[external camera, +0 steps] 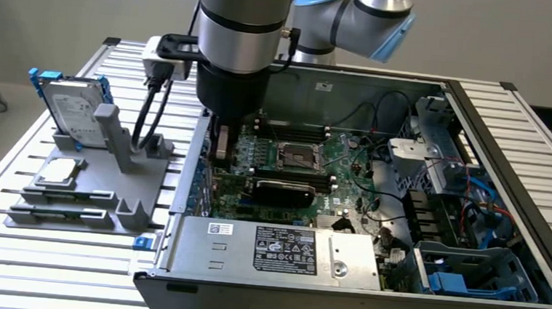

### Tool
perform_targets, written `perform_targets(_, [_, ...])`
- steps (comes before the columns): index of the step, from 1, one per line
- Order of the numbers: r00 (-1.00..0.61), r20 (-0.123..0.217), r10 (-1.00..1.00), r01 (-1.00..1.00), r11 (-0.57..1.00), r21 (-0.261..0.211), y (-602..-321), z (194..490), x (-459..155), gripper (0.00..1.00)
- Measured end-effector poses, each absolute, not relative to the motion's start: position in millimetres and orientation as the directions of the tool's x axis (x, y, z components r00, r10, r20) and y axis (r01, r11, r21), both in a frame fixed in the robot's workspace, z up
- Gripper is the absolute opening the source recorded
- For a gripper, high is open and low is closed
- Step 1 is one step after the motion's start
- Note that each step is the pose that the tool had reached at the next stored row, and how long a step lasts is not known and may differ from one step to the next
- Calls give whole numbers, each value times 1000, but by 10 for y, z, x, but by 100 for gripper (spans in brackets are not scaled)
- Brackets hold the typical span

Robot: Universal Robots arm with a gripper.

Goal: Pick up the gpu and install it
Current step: 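Press down on the gpu until it lock into place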

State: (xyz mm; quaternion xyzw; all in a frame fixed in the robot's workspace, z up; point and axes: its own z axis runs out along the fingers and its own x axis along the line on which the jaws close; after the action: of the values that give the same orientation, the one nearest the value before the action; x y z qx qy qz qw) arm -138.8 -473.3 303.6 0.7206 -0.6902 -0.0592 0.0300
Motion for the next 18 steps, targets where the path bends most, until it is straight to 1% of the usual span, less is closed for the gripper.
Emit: perform_targets(18, [-25, -41, -999, -992, 19, 127, -4747, 3028, -1397, 11])
